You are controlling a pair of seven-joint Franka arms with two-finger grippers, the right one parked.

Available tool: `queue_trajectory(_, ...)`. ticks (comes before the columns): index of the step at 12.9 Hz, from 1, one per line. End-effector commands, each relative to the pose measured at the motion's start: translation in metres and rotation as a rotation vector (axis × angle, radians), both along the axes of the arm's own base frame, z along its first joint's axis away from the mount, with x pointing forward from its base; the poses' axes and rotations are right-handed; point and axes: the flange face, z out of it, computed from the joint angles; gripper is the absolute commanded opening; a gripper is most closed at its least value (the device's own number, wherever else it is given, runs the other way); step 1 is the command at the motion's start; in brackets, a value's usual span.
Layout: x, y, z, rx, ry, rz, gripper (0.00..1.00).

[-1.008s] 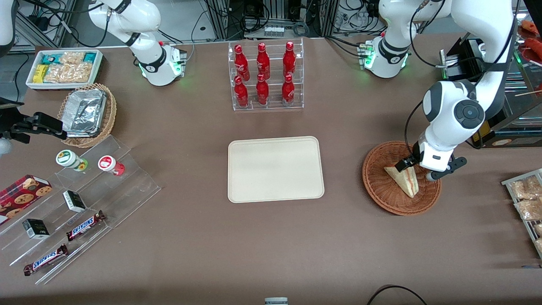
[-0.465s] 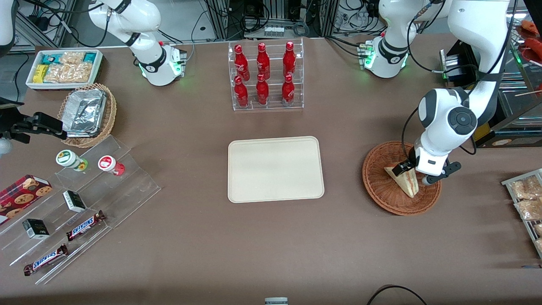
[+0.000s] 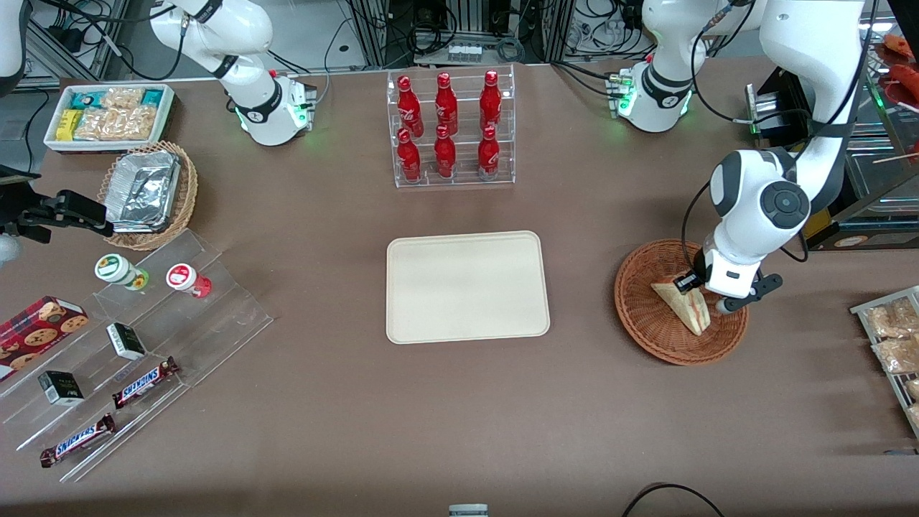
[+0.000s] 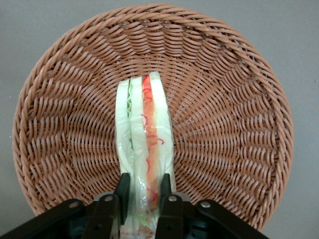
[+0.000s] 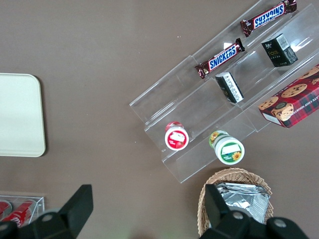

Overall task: Place sandwich from basket to tray
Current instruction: 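Lower the left gripper and close it on the sandwich's crust edge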

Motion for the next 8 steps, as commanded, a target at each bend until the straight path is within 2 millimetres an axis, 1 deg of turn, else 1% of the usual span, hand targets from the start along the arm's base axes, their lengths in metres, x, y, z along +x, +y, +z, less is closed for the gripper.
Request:
queue_trajectory(1, 0.004, 0.002, 0.04, 0.021, 0.014, -0.003, 0.0)
queue_trajectory(3, 0.016, -0.01, 0.083, 0.039, 0.048, -0.025, 0.0)
queue_trajectory(4, 0.022, -0.024, 0.108, 0.047, 0.069, -0.048, 0.0)
queue_trajectory(5, 0.029, -0.04, 0.133, 0.05, 0.079, -0.073, 0.0)
queue_trajectory(6, 0.034, -0.062, 0.157, 0.051, 0.082, -0.108, 0.0)
queue_trajectory(8, 0.04, -0.1, 0.189, 0.038, 0.053, -0.169, 0.0)
